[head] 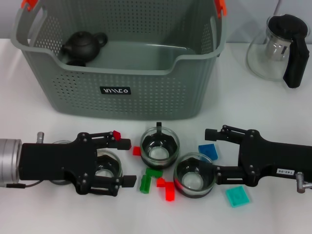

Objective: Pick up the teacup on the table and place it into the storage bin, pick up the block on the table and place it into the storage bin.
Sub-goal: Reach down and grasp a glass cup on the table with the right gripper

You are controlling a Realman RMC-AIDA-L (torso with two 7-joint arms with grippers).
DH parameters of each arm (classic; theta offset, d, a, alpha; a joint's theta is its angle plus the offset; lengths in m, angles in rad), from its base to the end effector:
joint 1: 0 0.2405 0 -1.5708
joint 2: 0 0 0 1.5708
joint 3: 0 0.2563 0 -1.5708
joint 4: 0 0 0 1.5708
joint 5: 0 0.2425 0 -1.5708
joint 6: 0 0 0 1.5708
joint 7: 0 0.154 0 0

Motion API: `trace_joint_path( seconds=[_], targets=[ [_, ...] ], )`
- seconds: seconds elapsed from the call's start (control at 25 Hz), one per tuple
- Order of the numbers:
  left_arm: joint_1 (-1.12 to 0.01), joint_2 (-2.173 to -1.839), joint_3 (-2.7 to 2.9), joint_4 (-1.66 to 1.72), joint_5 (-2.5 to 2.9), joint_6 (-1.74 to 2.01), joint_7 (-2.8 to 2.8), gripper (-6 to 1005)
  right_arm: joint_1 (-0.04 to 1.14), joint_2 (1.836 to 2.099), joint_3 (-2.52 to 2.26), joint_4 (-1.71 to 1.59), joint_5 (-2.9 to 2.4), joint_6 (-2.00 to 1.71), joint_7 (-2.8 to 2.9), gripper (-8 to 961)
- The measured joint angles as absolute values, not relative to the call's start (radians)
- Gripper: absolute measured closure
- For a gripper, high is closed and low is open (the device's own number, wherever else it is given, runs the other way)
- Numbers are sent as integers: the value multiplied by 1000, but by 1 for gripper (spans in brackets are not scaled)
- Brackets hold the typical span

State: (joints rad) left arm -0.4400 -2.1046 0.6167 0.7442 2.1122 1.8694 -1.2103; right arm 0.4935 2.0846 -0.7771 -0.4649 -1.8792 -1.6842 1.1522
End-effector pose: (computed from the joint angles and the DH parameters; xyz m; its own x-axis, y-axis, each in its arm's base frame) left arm -0.2853 0.2978 0.0020 0.8340 0.2182 0.5067 0.2650 -0.9640 -0.0209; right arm 0.2720 0.3116 -0.0467 0.7451 -0.2736 -0.6082 -0.3406 -0.9402 0.0057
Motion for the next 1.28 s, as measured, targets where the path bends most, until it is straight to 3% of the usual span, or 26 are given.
trace_joint_path(
  seconds=[0.48, 1.04, 1.28],
  targets=[
    [-416, -2075, 353, 746, 2114, 1955, -1266, 158, 526, 2086, -788, -619, -2067, -1735, 1424, 38],
    [-407, -2074, 333, 766, 2214, 2021, -1256, 158, 599, 2091, -794, -624, -2129, -1763, 1461, 38],
    [-415, -2069, 310, 771, 2206, 2009, -1256, 158, 609, 2075, -877, -752, -2159, -1799, 1570, 39]
  ],
)
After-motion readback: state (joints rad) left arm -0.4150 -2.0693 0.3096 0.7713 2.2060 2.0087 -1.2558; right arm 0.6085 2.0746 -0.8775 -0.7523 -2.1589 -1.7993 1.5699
